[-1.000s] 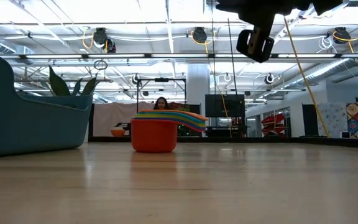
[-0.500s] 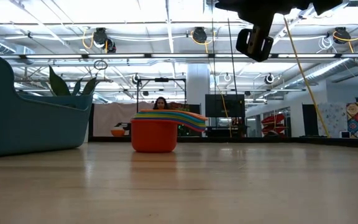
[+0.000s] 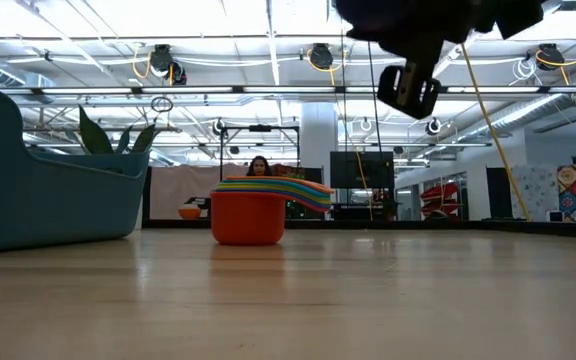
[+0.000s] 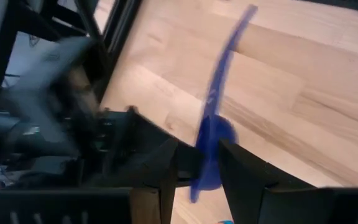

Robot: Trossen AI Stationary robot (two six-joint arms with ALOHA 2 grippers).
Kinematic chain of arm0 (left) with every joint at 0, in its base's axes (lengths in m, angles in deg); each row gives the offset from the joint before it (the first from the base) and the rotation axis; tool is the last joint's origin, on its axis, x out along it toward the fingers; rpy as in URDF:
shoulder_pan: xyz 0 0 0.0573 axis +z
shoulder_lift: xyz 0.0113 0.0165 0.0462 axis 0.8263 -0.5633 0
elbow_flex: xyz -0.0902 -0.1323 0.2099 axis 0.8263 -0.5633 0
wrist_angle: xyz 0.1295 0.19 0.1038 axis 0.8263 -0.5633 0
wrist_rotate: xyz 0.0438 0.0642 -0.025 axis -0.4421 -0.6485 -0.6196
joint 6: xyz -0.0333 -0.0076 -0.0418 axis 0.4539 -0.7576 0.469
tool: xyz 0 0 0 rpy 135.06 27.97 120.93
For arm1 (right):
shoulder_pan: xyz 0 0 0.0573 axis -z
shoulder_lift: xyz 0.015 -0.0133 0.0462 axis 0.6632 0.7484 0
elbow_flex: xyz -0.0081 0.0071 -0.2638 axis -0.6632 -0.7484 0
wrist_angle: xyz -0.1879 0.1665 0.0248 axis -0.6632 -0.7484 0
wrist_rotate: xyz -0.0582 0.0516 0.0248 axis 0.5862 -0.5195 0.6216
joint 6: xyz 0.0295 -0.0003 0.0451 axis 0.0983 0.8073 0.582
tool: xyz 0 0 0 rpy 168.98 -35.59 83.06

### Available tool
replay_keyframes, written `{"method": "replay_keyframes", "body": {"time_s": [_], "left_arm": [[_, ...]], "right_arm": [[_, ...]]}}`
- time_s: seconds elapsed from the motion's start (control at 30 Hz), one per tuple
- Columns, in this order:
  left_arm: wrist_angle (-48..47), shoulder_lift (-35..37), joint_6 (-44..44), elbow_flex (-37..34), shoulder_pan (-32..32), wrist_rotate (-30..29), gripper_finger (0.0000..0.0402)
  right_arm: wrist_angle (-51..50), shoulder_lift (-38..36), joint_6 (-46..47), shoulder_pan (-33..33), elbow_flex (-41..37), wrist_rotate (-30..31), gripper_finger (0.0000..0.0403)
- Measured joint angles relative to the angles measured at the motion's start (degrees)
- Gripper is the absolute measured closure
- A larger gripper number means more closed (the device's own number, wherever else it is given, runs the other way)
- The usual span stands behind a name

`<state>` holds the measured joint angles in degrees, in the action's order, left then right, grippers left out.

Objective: Nest measuring cups in basket
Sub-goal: Stack the dark blue measuring cup on top of the orange measuring cup

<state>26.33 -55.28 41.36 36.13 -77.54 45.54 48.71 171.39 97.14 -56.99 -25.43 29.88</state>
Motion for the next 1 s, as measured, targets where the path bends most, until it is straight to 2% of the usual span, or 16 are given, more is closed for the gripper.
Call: {"method": "replay_keyframes", "body": {"time_s": [0.33, 0.63, 1.0], "left_arm": [[-1.56, 0.06, 0.64, 0.07, 0.23, -0.41, 0.0286], [-3.67, -1.53, 2.12, 0.02, 1.43, 0.30, 0.0286], [-3.90, -1.33, 2.97, 0.07, 0.28, 0.88, 0.0286]], "right_arm": [[1.71, 1.59, 0.65, -0.04, 0.02, -3.19, 0.0403], [-3.28, 1.59, -3.94, -0.48, 3.98, -3.73, 0.0403], [-8.46, 1.59, -7.00, 0.77, 4.48, -2.82, 0.0403]]}}
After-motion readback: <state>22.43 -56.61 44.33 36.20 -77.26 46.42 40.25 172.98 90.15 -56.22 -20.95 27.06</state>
